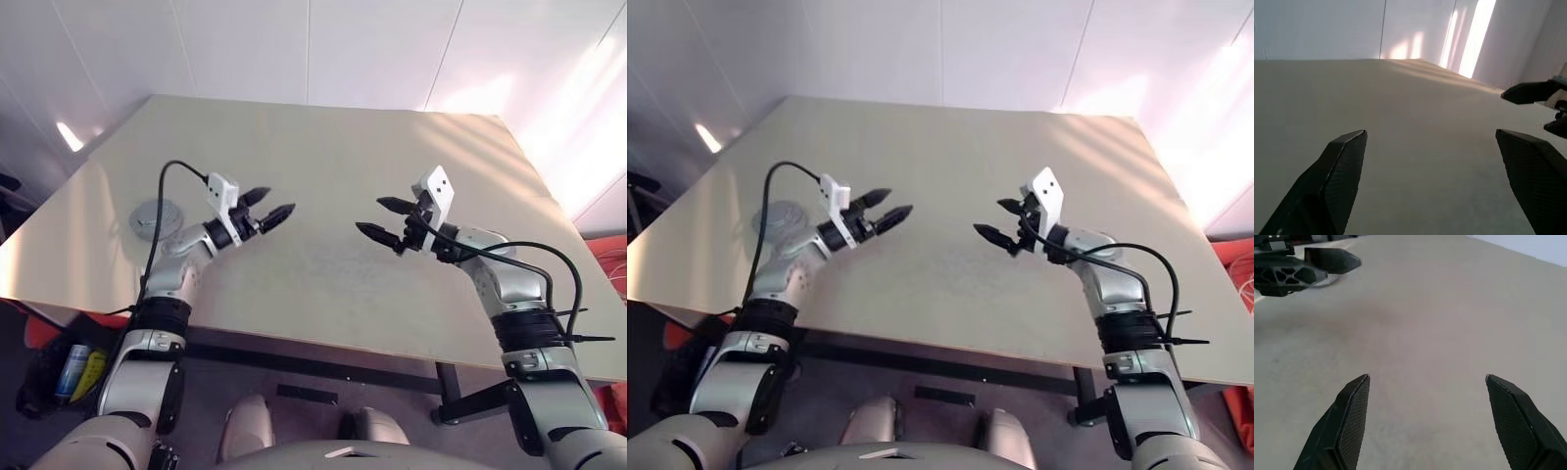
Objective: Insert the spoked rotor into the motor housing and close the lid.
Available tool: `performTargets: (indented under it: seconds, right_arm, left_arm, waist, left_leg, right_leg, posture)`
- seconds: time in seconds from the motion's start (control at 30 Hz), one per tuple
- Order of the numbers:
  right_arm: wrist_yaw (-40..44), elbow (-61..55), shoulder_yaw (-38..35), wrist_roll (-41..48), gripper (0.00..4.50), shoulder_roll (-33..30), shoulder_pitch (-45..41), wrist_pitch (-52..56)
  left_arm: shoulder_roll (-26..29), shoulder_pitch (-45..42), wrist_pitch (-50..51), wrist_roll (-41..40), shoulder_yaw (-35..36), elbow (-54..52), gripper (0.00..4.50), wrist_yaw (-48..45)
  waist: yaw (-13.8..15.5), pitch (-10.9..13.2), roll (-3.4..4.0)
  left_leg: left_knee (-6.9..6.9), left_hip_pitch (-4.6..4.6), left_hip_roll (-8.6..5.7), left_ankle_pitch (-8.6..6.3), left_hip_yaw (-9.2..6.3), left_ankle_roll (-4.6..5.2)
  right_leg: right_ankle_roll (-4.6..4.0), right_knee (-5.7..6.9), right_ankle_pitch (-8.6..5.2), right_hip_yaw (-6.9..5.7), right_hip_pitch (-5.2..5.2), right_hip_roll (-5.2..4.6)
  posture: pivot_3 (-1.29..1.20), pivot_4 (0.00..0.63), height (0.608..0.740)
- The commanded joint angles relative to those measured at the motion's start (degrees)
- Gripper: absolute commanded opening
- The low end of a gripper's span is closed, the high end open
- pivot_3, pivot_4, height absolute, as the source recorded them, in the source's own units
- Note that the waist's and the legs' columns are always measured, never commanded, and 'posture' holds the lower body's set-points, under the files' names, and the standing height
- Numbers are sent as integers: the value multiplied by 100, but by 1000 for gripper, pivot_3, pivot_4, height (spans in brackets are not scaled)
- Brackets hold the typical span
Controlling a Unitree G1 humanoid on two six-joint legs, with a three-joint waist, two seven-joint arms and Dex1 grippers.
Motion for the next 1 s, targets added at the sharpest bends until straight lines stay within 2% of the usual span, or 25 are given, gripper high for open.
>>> performTargets:
  seconds: [0.03,0.3,0.6,1.0]
  right_arm:
    - [330,176,-95,-106,4317,-287,58,-288]
    - [740,-59,-178,127,4317,-300,266,-79]
    - [661,74,-153,16,4317,-236,119,-177]
    - [316,323,-209,-96,4317,-59,28,-389]
  left_arm:
    - [-53,74,-120,210,-166,-320,4469,-30]
    - [-106,210,81,311,-303,-587,4469,-16]
    - [-4,328,366,307,-357,-941,4469,-94]
    - [-60,302,293,322,-322,-821,4469,-88]
  waist:
    - [-5,0,0]
    - [-38,-1,1]
    - [-40,-2,3]
    - [-44,-2,3]
  left_leg:
    - [5,1,0,-8,0,15]
    - [12,1,1,-20,0,39]
    - [16,1,2,-23,0,46]
    - [17,0,1,-24,0,48]
  right_leg:
    - [0,-1,0,0,5,0]
    - [-1,-1,1,0,5,0]
    - [-2,-1,1,0,6,0]
    - [-3,-2,1,0,6,0]
  posture:
    - [0,0,740]
    - [0,0,740]
    - [0,0,740]
    - [0,0,740]
